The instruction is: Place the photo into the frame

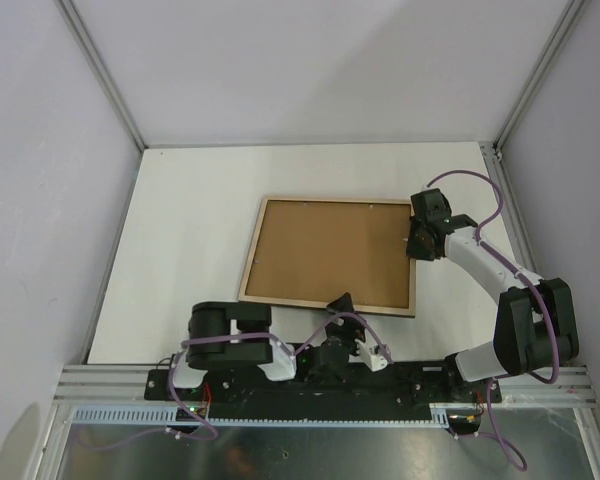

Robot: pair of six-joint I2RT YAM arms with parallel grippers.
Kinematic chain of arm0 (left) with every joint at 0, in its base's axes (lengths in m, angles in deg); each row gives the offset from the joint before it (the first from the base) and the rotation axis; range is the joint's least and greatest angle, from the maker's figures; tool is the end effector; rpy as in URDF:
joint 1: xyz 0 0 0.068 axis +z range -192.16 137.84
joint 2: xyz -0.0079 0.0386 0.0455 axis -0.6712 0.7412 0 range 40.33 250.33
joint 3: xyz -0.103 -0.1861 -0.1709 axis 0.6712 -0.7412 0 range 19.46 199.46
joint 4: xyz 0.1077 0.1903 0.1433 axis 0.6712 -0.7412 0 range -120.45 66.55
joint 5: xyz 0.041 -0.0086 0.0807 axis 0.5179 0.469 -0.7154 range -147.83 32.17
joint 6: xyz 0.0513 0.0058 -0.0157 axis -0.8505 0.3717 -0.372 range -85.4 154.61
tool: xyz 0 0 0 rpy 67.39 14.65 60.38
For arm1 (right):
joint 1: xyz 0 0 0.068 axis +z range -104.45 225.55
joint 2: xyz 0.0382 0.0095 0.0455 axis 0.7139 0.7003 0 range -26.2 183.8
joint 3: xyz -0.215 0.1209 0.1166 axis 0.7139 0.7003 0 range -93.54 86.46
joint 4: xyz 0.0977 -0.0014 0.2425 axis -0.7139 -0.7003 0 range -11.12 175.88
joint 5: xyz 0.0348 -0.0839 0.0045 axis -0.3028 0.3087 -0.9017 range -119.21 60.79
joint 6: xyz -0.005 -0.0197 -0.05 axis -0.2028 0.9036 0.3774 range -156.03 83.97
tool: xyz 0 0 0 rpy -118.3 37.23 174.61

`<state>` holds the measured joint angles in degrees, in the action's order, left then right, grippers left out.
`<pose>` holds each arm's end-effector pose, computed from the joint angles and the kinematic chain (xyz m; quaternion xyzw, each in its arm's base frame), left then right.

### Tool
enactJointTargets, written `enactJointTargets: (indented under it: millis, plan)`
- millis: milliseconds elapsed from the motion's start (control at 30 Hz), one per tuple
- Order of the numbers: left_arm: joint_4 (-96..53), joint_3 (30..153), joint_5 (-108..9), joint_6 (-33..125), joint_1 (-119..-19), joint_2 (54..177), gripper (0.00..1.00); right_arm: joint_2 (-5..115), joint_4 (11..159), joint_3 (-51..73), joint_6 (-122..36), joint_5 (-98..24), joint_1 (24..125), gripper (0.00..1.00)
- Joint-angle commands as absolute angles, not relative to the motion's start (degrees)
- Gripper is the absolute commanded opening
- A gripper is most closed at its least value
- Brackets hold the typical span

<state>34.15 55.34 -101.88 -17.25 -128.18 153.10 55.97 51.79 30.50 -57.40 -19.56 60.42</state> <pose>0.0477 -0.3277 0.0991 0.6276 0.4742 0.1348 0.6026 0.2764 0.0672 0.2258 0.0761 0.9604 0.0022 0.2680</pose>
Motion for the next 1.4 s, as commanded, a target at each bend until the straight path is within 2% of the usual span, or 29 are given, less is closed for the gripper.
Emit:
enactJointTargets:
  millis: [0,233,300,400,533,600,800,933,1000,1167,1267,1367]
  plan:
    - [52.54,56.43,-108.12,-27.18,-128.12,158.17,0.82,54.2,53.74,27.09,-58.63,-19.49,60.71,0.0]
    - [55.98,56.4,-108.31,-29.23,-126.36,159.31,0.78,54.13,53.52,27.09,-58.54,-19.58,60.73,0.0]
    - [56.06,56.6,-108.2,-29.34,-125.79,159.5,0.73,54.13,53.49,27.1,-58.53,-19.59,60.75,0.0]
    - [56.13,57.15,-108.46,-29.51,-124.94,160.08,0.59,54.13,53.49,27.07,-58.53,-19.7,60.75,0.0]
    - [56.47,57.7,-108.6,-30.0,-124.19,160.42,0.5,54.15,53.35,27.08,-58.38,-19.78,60.71,0.0]
    - [56.76,57.83,-108.82,-30.26,-124.08,160.4,0.42,54.07,53.4,27.08,-58.28,-19.86,60.68,0.0]
    - [58.89,58.99,-111.22,-33.03,-123.41,159.86,0.07,53.37,53.36,27.14,-58.35,-20.32,60.53,0.0]
    - [62.78,59.8,-112.2,-37.49,-122.95,159.55,0.01,52.59,53.29,27.17,-58.32,-21.29,60.13,0.0]
    - [64.35,60.35,-112.55,-39.67,-122.74,159.34,0.0,51.94,53.28,27.15,-58.28,-21.76,59.81,0.1]
    - [65.37,62.28,-113.88,-43.08,-122.44,158.11,0.0,49.19,53.5,27.04,-58.27,-23.07,58.36,0.52]
    - [65.31,62.77,-113.89,-44.35,-122.1,156.42,0.0,46.86,53.28,26.37,-58.45,-23.16,57.15,0.68]
    - [62.99,62.87,-113.67,-45.1,-121.58,154.6,0.0,44.19,53.16,25.64,-58.77,-23.11,55.89,0.75]
